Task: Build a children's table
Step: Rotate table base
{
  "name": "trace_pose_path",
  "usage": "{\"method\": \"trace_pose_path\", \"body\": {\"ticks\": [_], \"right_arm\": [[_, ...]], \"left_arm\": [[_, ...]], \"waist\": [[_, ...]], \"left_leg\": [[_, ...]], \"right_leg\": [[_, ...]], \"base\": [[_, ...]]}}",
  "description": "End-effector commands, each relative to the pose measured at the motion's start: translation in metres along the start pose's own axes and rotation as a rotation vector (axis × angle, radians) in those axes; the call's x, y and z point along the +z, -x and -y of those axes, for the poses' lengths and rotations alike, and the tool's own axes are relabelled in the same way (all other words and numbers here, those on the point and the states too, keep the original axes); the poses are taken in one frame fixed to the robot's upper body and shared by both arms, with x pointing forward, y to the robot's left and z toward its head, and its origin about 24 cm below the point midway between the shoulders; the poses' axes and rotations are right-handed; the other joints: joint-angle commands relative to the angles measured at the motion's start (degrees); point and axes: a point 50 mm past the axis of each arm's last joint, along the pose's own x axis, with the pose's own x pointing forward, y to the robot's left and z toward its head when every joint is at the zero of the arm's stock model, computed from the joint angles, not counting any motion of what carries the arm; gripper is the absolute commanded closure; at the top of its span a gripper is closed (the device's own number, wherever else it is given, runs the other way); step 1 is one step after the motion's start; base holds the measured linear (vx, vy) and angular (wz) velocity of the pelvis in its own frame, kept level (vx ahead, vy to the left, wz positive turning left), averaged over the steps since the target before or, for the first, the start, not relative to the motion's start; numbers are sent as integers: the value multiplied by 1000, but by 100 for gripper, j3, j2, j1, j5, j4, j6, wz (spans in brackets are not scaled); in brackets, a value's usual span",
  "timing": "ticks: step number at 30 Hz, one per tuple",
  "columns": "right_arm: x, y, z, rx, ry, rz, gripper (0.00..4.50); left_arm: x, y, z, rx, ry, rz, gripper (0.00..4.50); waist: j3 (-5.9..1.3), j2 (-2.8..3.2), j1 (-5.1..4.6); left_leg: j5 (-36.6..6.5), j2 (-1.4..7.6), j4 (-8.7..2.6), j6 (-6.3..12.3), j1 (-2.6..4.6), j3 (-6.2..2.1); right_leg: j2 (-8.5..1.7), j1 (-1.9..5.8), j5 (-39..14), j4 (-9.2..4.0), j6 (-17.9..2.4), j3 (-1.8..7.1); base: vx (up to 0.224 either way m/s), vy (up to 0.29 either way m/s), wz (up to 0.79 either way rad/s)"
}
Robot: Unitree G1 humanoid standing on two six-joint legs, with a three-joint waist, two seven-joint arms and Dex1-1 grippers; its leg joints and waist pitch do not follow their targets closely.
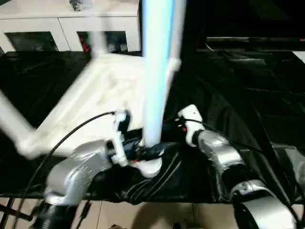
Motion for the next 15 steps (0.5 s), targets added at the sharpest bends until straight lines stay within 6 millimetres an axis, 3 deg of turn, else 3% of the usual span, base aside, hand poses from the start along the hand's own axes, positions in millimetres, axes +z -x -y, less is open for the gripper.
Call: {"method": "trace_pose_path", "body": {"ticks": [1, 5, 6, 7, 10, 13, 15], "right_arm": [[11, -12, -22, 105, 32, 37, 0], [13, -7, -8, 28, 34, 55, 0], [13, -7, -7, 23, 35, 55, 0], [14, -5, -2, -10, 31, 62, 0], [14, 7, 17, -83, 8, 91, 0], [12, 13, 23, -95, 9, 92, 0], [9, 25, 33, -110, 25, 89, 0]], "left_arm": [[1, -12, 2, -13, -33, -6, 48], [1, -21, -13, 97, -128, -30, 48], [1, -21, -13, 102, -132, -31, 48], [1, -18, -18, 138, -149, -40, 48], [1, -3, -30, 220, -245, -86, 48], [0, 2, -30, 221, -258, -103, 48], [-4, 15, -30, 223, -311, -171, 48]], "waist": [[-390, -13, 67], [-413, 10, 105], [-413, 39, 112], [-410, 16, 105], [-415, 23, 123], [-392, 24, 156], [-396, 20, 164]], "left_leg": [[-917, 244, -427, 278, -9, -70], [-800, 245, -404, 361, 10, -67], [-787, 248, -405, 362, 8, -74], [-806, 251, -406, 358, -3, -74], [-862, 256, -409, 353, 17, -77], [-1004, 271, -426, 272, 41, -68], [-994, 272, -431, 233, 19, -79]], "right_leg": [[-394, 372, -860, -438, -1529, 213], [-397, 378, -588, -423, -1598, 200], [-401, 381, -536, -415, -1612, 197], [-405, 392, -515, -416, -1613, 188], [-409, 387, -603, -431, -1612, 177], [-406, 369, -827, -438, -1574, 159], [-417, 391, -857, -428, -1521, 160]], "base": [[0, 0, 0], [0, 0, 0], [0, 0, 0], [0, 0, 0], [0, 0, 0], [0, 0, 0], [0, 0, 0]]}}
